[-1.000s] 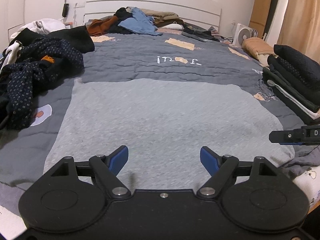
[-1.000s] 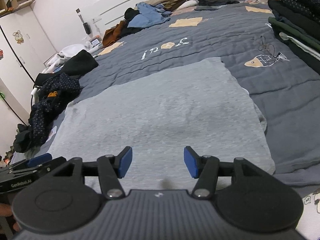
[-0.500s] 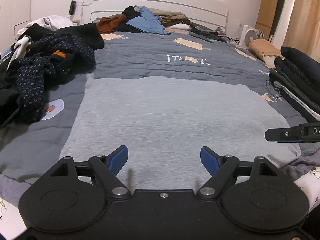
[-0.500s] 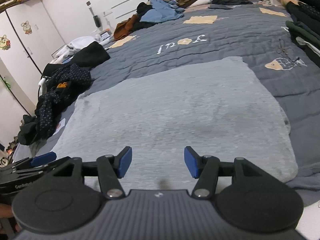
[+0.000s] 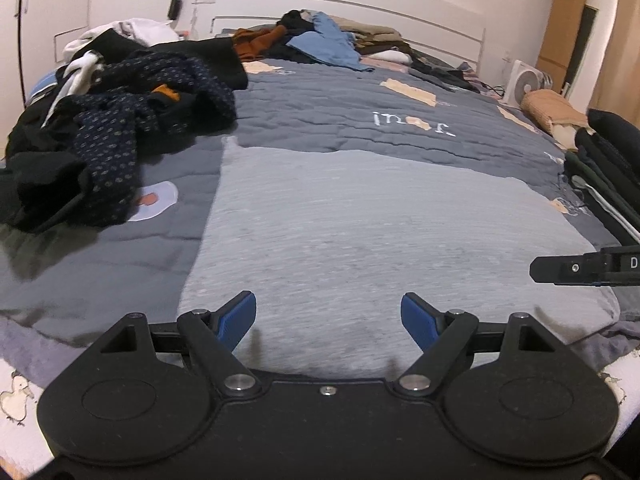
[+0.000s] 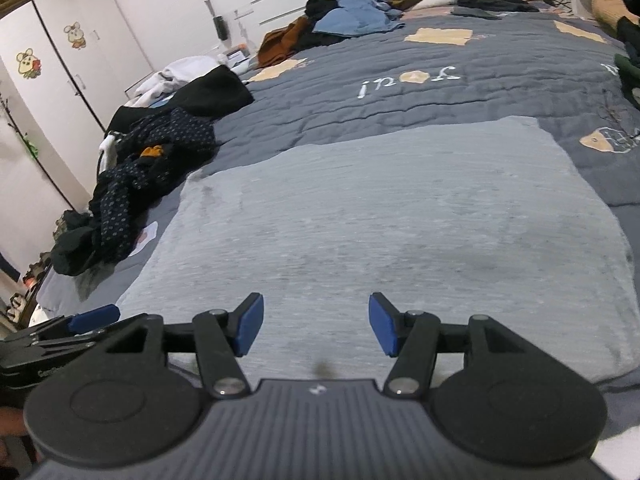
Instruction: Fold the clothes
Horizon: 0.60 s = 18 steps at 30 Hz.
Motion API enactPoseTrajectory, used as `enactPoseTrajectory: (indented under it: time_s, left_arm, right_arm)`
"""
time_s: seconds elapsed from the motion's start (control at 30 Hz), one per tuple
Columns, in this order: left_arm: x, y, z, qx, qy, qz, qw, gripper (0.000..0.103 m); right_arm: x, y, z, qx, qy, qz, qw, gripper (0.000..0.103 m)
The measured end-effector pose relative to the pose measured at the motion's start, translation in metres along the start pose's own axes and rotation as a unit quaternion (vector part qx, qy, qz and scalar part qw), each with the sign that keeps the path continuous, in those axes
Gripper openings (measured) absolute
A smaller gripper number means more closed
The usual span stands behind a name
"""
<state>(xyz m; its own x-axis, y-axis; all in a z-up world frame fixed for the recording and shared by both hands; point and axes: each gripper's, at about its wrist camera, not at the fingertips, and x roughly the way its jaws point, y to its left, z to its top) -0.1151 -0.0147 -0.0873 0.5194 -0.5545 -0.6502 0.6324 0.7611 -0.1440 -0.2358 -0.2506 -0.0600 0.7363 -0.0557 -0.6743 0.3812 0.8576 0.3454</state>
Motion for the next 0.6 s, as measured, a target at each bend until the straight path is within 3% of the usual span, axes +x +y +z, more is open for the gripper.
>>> enactPoseTrajectory:
  time_s: [0.6]
  left_arm:
    - [-0.012, 0.033, -0.004, -0.023, -0.005, 0.015, 0.9996, 0.080]
  right_arm:
    - [0.023, 0.034, -0.002, -0.018, 0.017, 0.012, 1.000, 0.058]
